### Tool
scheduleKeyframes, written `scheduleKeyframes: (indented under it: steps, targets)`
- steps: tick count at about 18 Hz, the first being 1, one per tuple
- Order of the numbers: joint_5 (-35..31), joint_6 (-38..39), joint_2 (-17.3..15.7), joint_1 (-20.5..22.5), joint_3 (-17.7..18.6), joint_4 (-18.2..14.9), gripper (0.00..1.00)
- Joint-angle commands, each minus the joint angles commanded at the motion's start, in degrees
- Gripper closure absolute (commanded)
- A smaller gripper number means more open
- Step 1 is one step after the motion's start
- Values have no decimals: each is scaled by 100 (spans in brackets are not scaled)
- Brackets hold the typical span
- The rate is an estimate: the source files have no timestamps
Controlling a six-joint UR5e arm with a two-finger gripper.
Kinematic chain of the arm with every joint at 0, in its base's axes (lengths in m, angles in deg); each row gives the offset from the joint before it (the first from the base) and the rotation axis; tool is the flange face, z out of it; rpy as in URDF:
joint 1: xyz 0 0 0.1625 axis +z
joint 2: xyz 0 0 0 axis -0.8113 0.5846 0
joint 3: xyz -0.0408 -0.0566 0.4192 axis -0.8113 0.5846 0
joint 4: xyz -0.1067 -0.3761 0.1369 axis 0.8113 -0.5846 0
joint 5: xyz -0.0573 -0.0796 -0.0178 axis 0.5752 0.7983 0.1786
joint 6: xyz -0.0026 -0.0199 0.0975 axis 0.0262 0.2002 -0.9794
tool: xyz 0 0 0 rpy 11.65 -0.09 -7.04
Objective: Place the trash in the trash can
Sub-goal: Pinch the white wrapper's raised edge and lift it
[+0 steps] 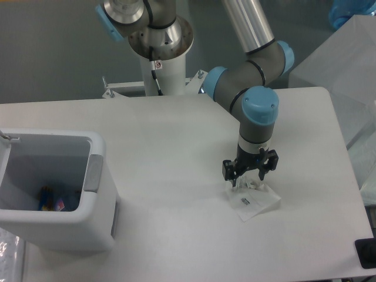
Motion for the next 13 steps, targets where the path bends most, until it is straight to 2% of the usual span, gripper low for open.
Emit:
scheduleKeyframes:
  steps: [2, 6, 8, 11, 13]
  targets:
    - [0, -17, 0, -9, 0, -9, 46]
    - [9, 18, -44, 0, 35, 0, 67]
    - [17, 26, -61, 0, 18, 0, 75]
    - [88, 114, -149, 0, -79, -9, 93]
    - [123, 228, -184, 0, -97, 0, 94]
